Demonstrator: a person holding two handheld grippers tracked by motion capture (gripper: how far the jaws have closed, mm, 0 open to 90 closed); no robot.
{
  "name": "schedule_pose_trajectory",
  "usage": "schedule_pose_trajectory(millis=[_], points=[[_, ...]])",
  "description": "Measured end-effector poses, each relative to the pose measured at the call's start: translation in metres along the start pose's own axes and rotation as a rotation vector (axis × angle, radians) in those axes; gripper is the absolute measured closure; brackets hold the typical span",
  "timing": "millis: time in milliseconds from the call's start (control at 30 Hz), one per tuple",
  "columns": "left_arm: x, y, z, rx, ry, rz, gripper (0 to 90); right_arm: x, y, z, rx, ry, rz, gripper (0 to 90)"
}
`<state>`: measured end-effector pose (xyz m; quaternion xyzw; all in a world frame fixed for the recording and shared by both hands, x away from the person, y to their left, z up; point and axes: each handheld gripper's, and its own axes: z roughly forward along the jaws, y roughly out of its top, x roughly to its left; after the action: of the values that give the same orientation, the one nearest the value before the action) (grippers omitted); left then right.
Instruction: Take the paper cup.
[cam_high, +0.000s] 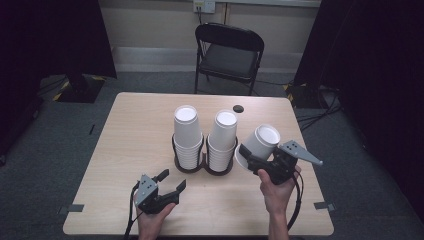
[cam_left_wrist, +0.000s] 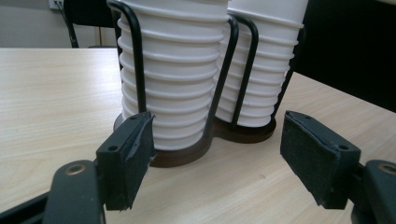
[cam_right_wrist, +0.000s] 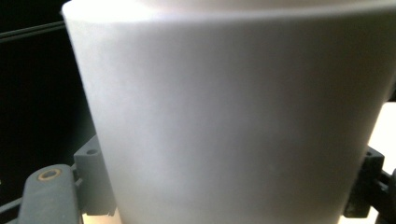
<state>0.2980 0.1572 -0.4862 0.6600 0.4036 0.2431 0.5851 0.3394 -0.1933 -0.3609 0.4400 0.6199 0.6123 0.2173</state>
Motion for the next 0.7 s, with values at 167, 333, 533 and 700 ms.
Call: schedule_pose_trajectory(millis=[167,333,533,700], points=[[-0.001,0.002,0.002,0.008,-0.026,0.005,25.1,0.006,-0.021,0.003,0.027,0.035,0.048,15.4],[-0.004,0.002,0.003,0.005,-0.018,0.022,26.1,0.008,-0.031,0.004,0.038,0.083,0.103,15.5],[-0.005,0.002,0.007,-0.002,-0.025,0.038,25.4,0.010,-0.042,0.005,0.054,0.124,0.156,15.5],[-0.009,0.005,0.008,-0.022,-0.051,0.069,29.1,0.014,-0.054,0.012,0.065,0.152,0.206,15.6]])
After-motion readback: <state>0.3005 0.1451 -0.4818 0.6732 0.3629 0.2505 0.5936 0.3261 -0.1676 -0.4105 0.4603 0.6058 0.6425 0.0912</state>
